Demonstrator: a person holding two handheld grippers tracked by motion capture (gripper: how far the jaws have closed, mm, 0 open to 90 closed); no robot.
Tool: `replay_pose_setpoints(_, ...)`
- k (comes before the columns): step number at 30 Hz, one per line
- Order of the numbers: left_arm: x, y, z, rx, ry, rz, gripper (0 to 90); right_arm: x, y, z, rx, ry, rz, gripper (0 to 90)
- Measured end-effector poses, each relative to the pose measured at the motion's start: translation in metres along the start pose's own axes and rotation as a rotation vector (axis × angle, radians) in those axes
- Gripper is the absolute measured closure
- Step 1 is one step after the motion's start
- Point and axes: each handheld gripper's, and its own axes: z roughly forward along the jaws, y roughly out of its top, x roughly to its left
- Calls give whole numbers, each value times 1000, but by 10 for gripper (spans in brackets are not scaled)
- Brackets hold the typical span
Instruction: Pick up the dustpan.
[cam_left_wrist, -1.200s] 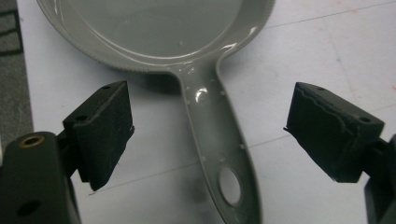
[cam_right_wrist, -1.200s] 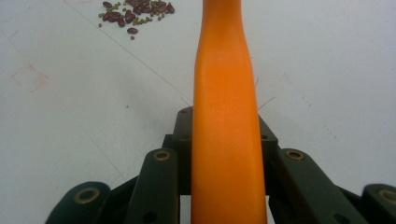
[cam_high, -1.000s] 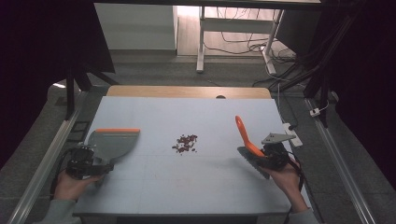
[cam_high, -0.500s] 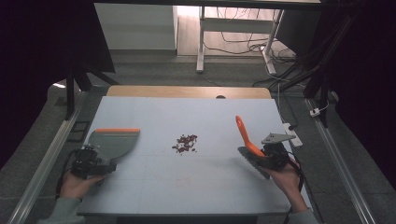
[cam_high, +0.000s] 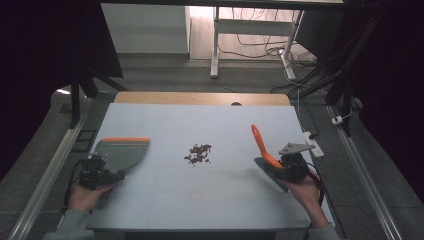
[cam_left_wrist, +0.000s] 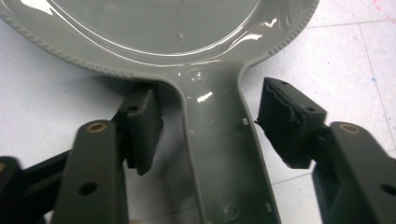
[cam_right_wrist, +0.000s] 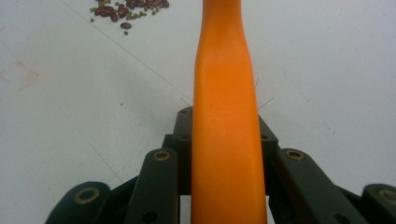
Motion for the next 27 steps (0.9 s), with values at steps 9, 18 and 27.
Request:
replay_pose_setpoints(9, 3, 0, 1, -1, -25, -18, 512, 0, -1, 1, 8, -2, 1, 707)
replay_pose_setpoints(18, 3, 1, 3, -2, -18, -26, 578, -1, -1, 0, 9, -6, 9, 707)
replay_pose_setpoints(27, 6, 0, -2, -37, -6, -28, 608, -2, -1, 0, 7, -9, 8, 707)
